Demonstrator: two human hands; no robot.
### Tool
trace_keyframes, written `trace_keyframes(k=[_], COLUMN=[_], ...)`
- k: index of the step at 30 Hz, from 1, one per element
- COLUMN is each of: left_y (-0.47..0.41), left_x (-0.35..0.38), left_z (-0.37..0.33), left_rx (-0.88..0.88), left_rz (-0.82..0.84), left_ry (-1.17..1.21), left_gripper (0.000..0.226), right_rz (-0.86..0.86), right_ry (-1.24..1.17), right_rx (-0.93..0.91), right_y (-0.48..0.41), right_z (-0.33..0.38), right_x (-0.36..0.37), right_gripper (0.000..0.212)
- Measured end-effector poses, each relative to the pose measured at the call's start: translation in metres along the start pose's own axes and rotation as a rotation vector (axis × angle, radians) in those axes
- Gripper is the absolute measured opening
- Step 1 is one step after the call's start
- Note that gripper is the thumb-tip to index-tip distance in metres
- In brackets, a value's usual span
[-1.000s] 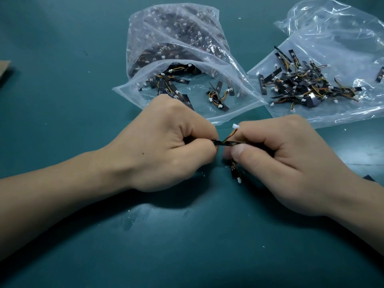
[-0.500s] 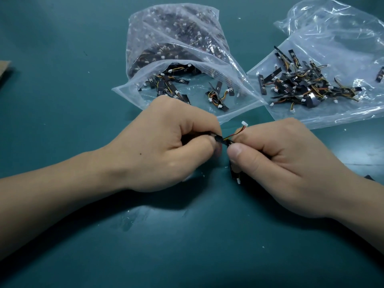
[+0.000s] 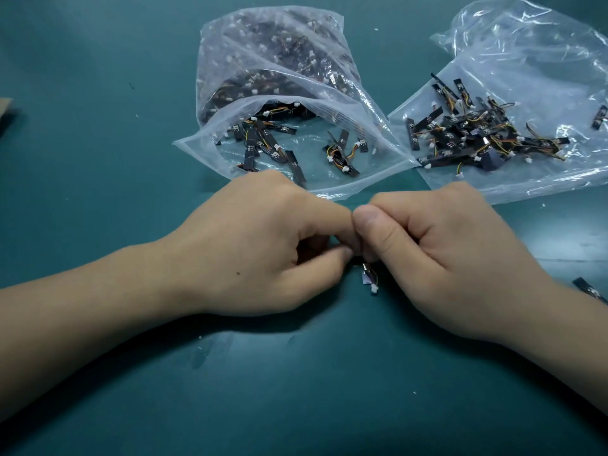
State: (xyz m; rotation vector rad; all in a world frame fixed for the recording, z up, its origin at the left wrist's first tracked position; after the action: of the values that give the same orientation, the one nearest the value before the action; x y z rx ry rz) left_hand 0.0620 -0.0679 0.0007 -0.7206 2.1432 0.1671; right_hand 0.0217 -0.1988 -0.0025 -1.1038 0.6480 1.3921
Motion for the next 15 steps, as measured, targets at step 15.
trace_keyframes(k=[15], left_y=[-0.001], left_x=[0.008], left_z=[-0.007], left_rx=[0.032], left_rz=[0.058], left_ry=[-0.004], left_gripper=[0.023], right_rz=[-0.098], right_ry=[-0.267], right_rx=[0.033], right_y=[-0.001], right_z=[-0.006], right_x=[-0.008], right_gripper=[0.041])
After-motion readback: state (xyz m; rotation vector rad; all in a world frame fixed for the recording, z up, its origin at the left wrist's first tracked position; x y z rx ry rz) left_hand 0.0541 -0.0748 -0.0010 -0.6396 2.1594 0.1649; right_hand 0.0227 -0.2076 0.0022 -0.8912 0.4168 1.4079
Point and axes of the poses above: each hand's wrist, its own y-axis away from the middle knuckle, its own x-axis out of the palm, z = x × y, the point moved 7 cm from there along -y, towards the middle knuckle, and after that the axes turned 9 degrees about y, right-handed, at the moved point
